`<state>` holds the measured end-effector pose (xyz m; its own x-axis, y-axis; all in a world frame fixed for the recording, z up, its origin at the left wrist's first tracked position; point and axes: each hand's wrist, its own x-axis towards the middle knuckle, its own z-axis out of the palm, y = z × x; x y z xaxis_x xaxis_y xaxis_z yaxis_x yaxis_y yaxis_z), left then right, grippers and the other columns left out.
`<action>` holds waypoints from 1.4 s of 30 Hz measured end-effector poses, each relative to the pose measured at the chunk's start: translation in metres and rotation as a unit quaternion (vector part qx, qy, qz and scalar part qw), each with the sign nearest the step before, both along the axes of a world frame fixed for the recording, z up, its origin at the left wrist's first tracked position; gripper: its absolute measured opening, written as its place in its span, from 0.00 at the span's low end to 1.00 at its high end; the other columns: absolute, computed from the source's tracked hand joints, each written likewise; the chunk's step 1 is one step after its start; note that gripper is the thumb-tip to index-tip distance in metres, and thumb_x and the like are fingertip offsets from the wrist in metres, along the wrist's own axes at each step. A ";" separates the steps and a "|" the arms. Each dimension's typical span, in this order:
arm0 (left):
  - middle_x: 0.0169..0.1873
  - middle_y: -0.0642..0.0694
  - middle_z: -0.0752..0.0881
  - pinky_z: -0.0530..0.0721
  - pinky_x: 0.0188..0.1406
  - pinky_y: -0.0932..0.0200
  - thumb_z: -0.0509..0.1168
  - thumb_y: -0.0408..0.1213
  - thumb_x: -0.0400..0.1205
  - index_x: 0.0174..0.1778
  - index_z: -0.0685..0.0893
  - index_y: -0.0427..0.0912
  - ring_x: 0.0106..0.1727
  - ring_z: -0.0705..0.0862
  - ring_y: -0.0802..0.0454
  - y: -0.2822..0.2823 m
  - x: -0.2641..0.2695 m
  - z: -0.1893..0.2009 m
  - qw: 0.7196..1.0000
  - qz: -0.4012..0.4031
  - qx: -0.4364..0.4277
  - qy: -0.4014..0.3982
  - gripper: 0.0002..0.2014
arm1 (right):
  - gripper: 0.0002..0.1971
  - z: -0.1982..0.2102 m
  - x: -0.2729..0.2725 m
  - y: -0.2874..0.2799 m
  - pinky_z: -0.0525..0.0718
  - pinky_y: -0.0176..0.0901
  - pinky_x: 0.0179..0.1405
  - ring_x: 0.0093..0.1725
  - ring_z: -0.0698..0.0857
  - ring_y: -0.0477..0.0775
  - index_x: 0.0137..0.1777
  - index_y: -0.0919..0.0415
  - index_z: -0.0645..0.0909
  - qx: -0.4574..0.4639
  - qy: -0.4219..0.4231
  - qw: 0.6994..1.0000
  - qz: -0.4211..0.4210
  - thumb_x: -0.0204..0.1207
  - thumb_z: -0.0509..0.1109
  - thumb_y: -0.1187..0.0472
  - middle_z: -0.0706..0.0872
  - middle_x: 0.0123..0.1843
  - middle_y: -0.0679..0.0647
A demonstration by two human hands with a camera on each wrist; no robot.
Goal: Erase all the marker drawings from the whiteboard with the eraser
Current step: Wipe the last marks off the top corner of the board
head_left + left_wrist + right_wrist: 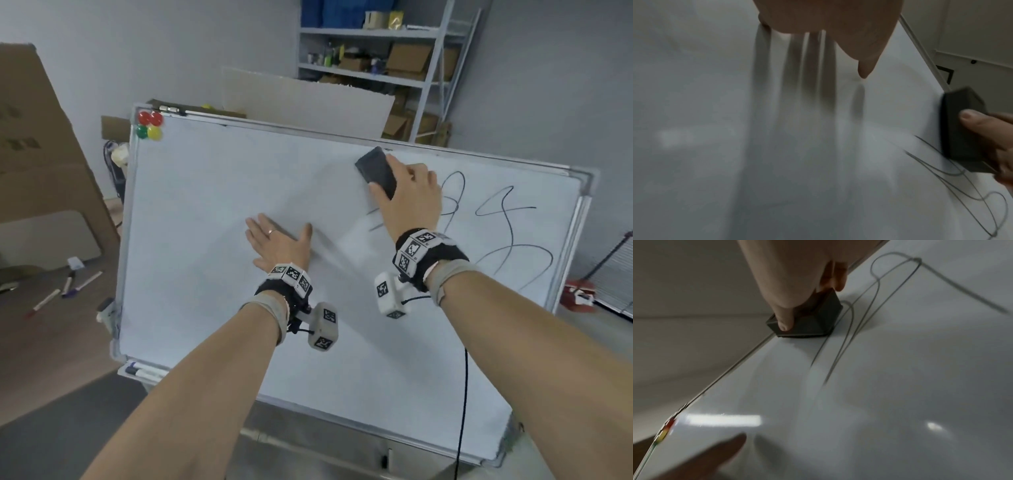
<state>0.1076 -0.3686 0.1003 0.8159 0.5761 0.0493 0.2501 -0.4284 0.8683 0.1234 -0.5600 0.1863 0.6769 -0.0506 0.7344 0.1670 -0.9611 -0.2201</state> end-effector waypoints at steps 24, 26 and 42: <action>0.84 0.43 0.56 0.60 0.78 0.37 0.66 0.56 0.71 0.84 0.57 0.38 0.86 0.54 0.44 -0.066 0.012 0.015 0.996 0.020 0.053 -0.073 0.48 | 0.30 -0.010 -0.026 -0.090 0.79 0.61 0.59 0.62 0.78 0.70 0.78 0.57 0.67 0.123 -0.009 0.973 -0.194 0.80 0.64 0.42 0.77 0.66 0.65; 0.85 0.43 0.54 0.58 0.79 0.36 0.65 0.57 0.72 0.84 0.55 0.38 0.86 0.52 0.45 -0.063 0.013 0.012 0.995 0.022 0.061 -0.071 0.48 | 0.31 -0.008 -0.023 -0.078 0.82 0.59 0.55 0.60 0.78 0.67 0.77 0.54 0.67 0.138 -0.015 0.977 -0.164 0.78 0.66 0.41 0.77 0.65 0.64; 0.82 0.41 0.61 0.54 0.82 0.45 0.64 0.49 0.77 0.81 0.64 0.36 0.84 0.59 0.43 -0.044 0.016 0.003 0.992 0.047 0.045 -0.103 0.38 | 0.31 -0.045 -0.038 -0.051 0.83 0.53 0.49 0.61 0.76 0.60 0.79 0.45 0.68 0.093 0.017 0.993 -0.070 0.77 0.66 0.37 0.76 0.63 0.57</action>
<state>0.1238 -0.4127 0.1033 0.7256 0.6351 0.2649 0.1132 -0.4899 0.8644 0.0853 -0.6111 0.1409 0.6780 -0.2789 0.6801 0.0239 -0.9164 -0.3996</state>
